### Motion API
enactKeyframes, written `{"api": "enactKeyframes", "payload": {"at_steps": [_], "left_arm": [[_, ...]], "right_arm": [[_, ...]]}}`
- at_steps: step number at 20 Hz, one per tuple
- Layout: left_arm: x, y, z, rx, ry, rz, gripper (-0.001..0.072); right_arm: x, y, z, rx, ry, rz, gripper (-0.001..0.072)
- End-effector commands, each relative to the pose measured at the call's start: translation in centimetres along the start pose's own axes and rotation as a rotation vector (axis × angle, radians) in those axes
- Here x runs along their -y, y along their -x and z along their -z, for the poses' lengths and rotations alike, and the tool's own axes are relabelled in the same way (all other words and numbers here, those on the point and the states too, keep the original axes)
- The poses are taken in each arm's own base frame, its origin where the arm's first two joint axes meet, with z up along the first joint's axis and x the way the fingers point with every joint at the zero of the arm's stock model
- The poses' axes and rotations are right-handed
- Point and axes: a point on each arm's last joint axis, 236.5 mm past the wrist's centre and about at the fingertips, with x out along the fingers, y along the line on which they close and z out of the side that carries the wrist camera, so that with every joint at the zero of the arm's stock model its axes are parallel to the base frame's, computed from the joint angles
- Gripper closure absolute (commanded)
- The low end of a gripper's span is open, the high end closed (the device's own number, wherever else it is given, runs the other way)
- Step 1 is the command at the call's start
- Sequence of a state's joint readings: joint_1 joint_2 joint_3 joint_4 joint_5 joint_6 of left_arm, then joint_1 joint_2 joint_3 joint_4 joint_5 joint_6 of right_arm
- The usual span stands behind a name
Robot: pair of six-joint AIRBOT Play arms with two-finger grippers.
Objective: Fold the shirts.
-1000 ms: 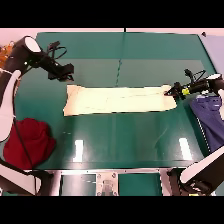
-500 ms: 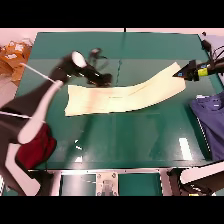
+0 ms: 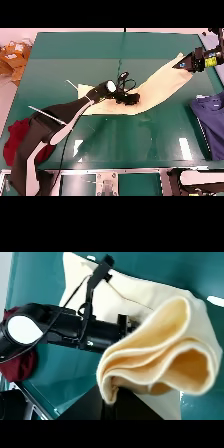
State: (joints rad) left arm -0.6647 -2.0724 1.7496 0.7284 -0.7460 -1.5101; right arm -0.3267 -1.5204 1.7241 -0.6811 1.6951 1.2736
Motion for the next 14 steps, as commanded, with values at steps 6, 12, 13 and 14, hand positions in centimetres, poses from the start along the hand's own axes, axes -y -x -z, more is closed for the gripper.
{"api": "enactKeyframes", "payload": {"at_steps": [6, 12, 13, 14], "left_arm": [[-1.3, 12.2, -3.0, -0.243, -0.151, 0.002, 0.0681], [-5.9, 31.9, -11.1, 0.077, -0.151, -0.235, 0.0680], [-6.0, 34.9, -11.6, 0.128, -0.152, -0.252, 0.0680], [-6.3, 37.2, -11.8, 0.167, -0.161, -0.267, 0.0680]], "right_arm": [[-2.4, -1.5, 0.3, -0.030, 0.012, -0.029, 0.0695], [-10.0, -9.1, -1.3, 0.000, 0.073, -0.081, 0.0696], [-11.8, -11.1, -1.3, 0.007, 0.086, -0.098, 0.0696], [-13.6, -13.2, -1.3, 0.012, 0.098, -0.115, 0.0695]]}}
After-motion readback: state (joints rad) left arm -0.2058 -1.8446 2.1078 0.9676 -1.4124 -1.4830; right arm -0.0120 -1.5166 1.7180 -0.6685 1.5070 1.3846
